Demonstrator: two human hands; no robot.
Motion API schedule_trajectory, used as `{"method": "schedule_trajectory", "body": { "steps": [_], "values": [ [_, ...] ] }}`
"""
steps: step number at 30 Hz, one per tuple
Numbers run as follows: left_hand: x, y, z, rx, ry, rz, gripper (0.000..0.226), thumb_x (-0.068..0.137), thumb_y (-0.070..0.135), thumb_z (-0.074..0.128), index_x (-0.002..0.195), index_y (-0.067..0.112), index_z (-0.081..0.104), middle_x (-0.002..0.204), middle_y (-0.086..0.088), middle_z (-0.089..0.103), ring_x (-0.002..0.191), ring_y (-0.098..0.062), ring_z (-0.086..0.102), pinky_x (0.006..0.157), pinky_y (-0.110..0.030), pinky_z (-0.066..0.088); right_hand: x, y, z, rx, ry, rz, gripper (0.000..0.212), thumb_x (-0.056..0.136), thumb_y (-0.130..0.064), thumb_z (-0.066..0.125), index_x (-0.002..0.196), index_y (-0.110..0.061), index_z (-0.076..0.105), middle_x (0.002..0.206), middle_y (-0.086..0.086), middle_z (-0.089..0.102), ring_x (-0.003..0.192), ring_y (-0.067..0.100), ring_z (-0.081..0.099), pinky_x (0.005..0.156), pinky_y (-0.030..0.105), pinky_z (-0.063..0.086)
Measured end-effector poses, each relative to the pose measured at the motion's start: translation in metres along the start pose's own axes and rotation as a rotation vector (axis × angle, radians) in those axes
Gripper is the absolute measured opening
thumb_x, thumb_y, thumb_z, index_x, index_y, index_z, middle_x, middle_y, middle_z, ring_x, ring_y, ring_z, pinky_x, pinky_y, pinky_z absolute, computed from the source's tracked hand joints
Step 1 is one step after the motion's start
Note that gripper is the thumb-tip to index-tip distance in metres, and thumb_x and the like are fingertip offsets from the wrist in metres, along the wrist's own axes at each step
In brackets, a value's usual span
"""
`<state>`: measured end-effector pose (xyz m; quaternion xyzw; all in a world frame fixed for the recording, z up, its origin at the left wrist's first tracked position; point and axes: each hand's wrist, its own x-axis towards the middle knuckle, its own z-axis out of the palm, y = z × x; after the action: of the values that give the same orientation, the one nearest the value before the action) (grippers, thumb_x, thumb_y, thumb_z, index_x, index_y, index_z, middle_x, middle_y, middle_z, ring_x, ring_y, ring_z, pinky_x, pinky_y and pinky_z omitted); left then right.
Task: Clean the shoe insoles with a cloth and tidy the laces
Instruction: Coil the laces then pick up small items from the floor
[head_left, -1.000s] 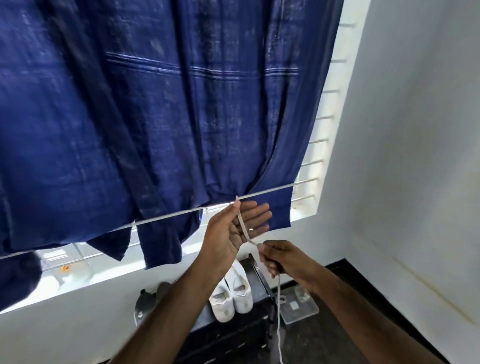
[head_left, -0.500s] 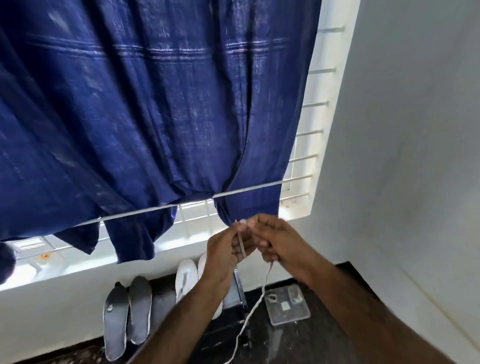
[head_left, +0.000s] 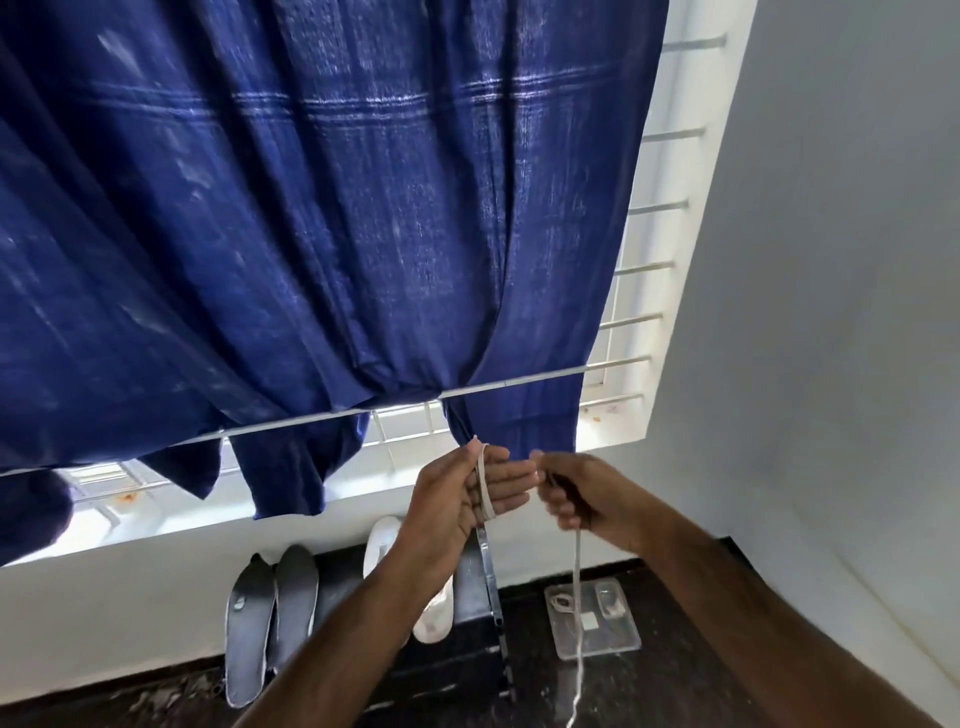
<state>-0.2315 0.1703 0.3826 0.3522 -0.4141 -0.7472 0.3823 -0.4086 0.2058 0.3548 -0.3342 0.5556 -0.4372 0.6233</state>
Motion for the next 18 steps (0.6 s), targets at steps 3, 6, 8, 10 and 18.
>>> {"method": "schedule_trajectory", "body": {
  "steps": [3,6,8,10,18],
  "values": [
    [-0.001,-0.004,-0.006,0.135,-0.031,0.013,0.039,0.107,0.022,0.040,0.105,-0.007,0.065,0.104,-0.026,0.074,0.099,-0.037,0.074,0.089,-0.042,0.060,-0.001,-0.036,0.010,-0.072,0.005,-0.138,0.033,0.106,-0.030,0.052,0.078,-0.013,0.061,0.060,-0.001,0.043,0.052,0.011,0.034,0.051,0.023,0.030],
    [-0.001,-0.003,-0.009,0.260,-0.033,0.057,0.038,0.106,0.024,0.044,0.109,-0.004,0.070,0.103,-0.020,0.076,0.100,-0.032,0.074,0.096,-0.042,0.056,-0.007,-0.057,0.029,-0.157,0.022,-0.250,0.030,0.107,-0.025,0.051,0.103,-0.004,0.072,0.056,-0.005,0.043,0.049,0.007,0.034,0.047,0.018,0.030],
    [0.000,-0.001,-0.009,0.266,0.034,0.112,0.034,0.105,0.024,0.048,0.106,0.002,0.074,0.099,-0.017,0.077,0.098,-0.028,0.075,0.094,-0.040,0.056,-0.011,-0.058,0.042,-0.167,0.032,-0.323,0.029,0.106,-0.023,0.052,0.110,-0.004,0.073,0.056,-0.006,0.043,0.049,0.006,0.034,0.047,0.018,0.029],
    [0.002,0.004,-0.011,0.174,0.131,0.141,0.030,0.104,0.023,0.051,0.101,0.005,0.075,0.096,-0.016,0.078,0.094,-0.026,0.076,0.089,-0.035,0.058,-0.016,-0.047,0.054,-0.148,0.021,-0.384,0.028,0.106,-0.025,0.054,0.108,-0.006,0.073,0.059,-0.004,0.044,0.050,0.005,0.033,0.048,0.018,0.027],
    [0.005,0.016,-0.015,-0.134,0.056,0.082,0.037,0.106,0.023,0.043,0.116,-0.005,0.065,0.110,-0.021,0.074,0.103,-0.031,0.073,0.086,-0.034,0.061,-0.018,0.038,0.068,-0.107,-0.069,-0.220,0.034,0.103,-0.039,0.056,0.093,-0.010,0.070,0.063,0.001,0.046,0.051,0.008,0.030,0.049,0.021,0.025]
  ]
}}
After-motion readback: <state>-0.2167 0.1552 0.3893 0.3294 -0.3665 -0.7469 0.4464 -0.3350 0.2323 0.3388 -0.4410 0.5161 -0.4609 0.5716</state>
